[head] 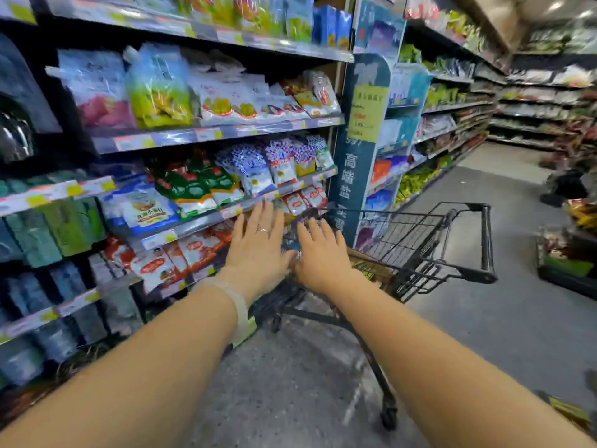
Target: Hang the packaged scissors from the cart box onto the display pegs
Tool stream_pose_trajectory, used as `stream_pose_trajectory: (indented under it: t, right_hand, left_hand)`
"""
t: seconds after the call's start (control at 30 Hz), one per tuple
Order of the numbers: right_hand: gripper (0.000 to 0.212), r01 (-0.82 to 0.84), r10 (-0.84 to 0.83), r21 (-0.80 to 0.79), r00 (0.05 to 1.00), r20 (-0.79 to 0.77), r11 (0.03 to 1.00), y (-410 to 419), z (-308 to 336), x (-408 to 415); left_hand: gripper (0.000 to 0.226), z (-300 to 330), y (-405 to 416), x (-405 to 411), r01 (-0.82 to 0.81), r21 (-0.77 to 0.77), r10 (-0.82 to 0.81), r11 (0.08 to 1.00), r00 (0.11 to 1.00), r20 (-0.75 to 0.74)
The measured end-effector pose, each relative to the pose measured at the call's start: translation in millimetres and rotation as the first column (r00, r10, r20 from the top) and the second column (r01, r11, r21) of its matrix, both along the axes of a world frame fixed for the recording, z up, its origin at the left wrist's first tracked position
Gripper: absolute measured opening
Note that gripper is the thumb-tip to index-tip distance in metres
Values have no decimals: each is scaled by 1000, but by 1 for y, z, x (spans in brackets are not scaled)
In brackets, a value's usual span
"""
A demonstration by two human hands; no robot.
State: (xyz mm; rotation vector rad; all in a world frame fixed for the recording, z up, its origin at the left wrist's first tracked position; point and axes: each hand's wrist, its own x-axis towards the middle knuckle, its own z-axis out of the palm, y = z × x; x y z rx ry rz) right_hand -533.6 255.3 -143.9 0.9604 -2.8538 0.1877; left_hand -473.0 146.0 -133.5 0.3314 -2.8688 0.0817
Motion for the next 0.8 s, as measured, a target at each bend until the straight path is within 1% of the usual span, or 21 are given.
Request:
stream_pose_trajectory:
  t: [0.1,0.27,0.37,0.5,0.6,0.7,0.8]
  right_hand:
    - [68,53,-55,37,996,66,998,17,-17,-52]
    - [67,148,-150,27,981,124,989,34,-50,-147]
    - [67,195,-198,36,969,148,980,35,-71,-216]
    - [71,253,-266,84,938,223,964,33,-97,-308]
    - [72,301,-309,71,919,246,951,38,-121,-369]
    - [71,379,-385,87,861,331,921,49,-154,-415]
    - [73,428,-449,151,783,430,891,61,-183,-463]
  left_hand:
    - [74,-21,12,-58,47,26,-48,999,996,75]
    - [73,-54,24,-160,139,65,-149,988,971,187]
    - [72,-78,23,-232,178,75,-191,981,955,227]
    - [71,-102,17,-335,227,119,-253,967,919,303]
    - [70,-122,16,-405,251,134,-282,959,896,342]
    - [72,-148,17,-456,271,158,-313,950,855,413]
    - [71,-177,16,-504,284,164,-328,945,810,486]
